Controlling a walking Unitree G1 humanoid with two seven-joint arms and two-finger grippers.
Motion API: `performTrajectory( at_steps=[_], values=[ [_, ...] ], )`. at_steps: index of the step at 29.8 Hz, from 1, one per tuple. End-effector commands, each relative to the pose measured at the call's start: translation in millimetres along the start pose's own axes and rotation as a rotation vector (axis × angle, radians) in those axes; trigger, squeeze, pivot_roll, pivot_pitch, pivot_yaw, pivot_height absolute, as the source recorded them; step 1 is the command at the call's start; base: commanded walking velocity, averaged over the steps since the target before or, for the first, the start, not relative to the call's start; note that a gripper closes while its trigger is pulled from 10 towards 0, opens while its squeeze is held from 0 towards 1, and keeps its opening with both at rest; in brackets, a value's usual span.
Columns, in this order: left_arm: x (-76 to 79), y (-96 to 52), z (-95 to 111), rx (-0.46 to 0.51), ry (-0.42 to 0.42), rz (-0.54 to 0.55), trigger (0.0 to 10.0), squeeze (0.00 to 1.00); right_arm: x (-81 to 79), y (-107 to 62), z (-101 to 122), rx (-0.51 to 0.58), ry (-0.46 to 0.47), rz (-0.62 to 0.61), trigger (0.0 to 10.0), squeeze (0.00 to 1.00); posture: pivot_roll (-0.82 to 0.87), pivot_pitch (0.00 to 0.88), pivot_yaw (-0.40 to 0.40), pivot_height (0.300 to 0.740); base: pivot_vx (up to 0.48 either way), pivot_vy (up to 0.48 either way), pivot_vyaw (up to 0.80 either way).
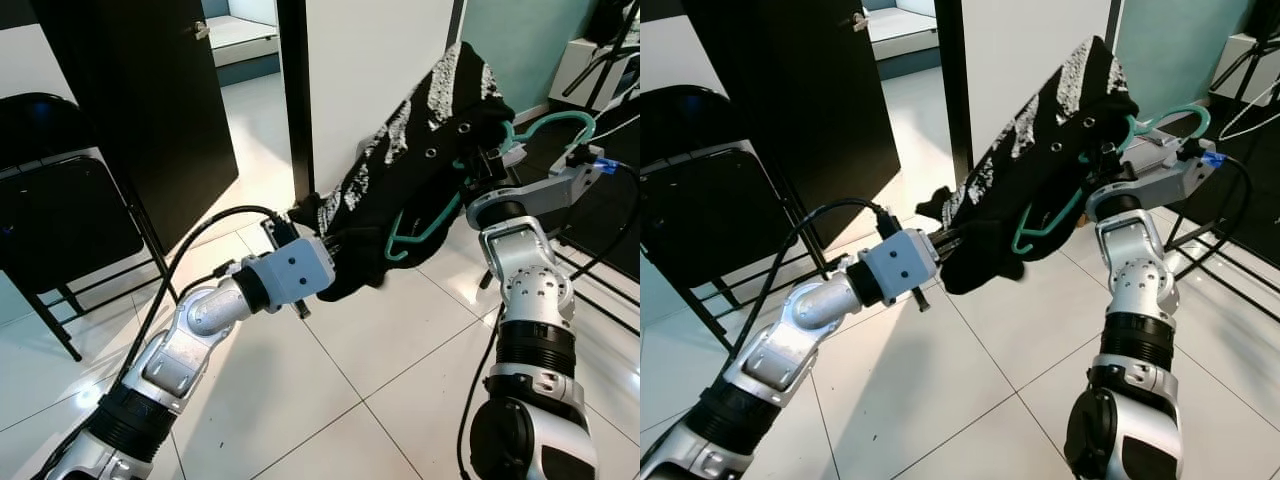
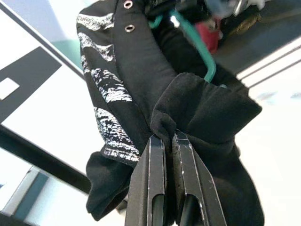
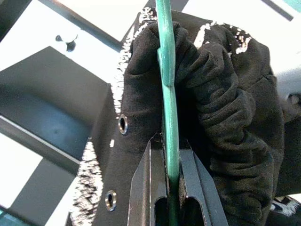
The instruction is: Hang hanger
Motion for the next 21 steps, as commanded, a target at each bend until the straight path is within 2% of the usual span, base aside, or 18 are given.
performTrajectory(
  at_steps=[1, 6, 9, 12, 13, 17, 20, 21],
  values=[
    [0.9, -2.8, 0, -0.002, -0.035, -0.003, 10.0, 0.00, -8.6, 4.6, 20, 0.111, -0.022, 0.013, 10.0, 0.00, -0.05, 0.000, 0.037, 0.740, 0.000, 0.000, 0.00],
    [4.0, 6.3, 11, 0.057, -0.071, -0.003, 10.0, 0.00, -8.3, 6.0, 18, 0.114, -0.044, -0.003, 10.0, 0.00, -0.05, 0.000, 0.040, 0.740, 0.000, 0.000, 0.00],
    [7.5, 13.2, 20, 0.105, -0.121, 0.001, 10.0, 0.00, -8.1, 6.6, 18, 0.118, -0.042, -0.008, 10.0, 0.00, -0.05, 0.000, 0.040, 0.740, 0.000, 0.000, 0.00],
    [15.6, 24.0, 35, 0.184, -0.215, 0.000, 10.0, 0.00, -7.1, 7.4, 18, 0.125, -0.044, -0.020, 10.0, 0.00, -0.05, 0.000, 0.041, 0.740, 0.000, 0.000, 0.00],
    [15.6, 24.0, 35, 0.184, -0.215, 0.000, 10.0, 0.00, -7.1, 7.4, 18, 0.125, -0.044, -0.020, 10.0, 0.00, -0.05, 0.000, 0.041, 0.740, 0.000, 0.000, 0.00],
    [36.1, 39.0, 41, 0.189, -0.294, 0.000, 10.0, 0.00, -6.2, 7.3, 14, 0.124, -0.037, -0.034, 10.0, 0.00, -0.05, 0.000, 0.040, 0.740, 0.000, 0.000, 0.00],
    [38.9, 43.3, 40, 0.178, -0.324, 0.026, 10.0, 0.00, -6.3, 7.1, 10, 0.105, -0.041, -0.034, 10.0, 0.00, -0.05, 0.000, 0.040, 0.740, 0.000, 0.000, 0.00],
    [40.8, 47.0, 41, 0.175, -0.365, 0.051, 10.0, 0.00, -6.9, 6.8, 2, 0.064, -0.059, -0.032, 10.0, 0.00, -0.06, 0.000, 0.044, 0.740, 0.000, 0.000, 0.00]
  ],
)
Point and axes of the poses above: a point about 5 cm out from each wrist's last joint towards the gripper, its own y axis pointing out of the wrist towards the gripper, its own z axis along the axis of the wrist's last joint, x = y × z, the point moved 1 cm from there along y, pointing out of the wrist towards the gripper, and after that the axes turned 1 degree about y, right-handed, at the moved point
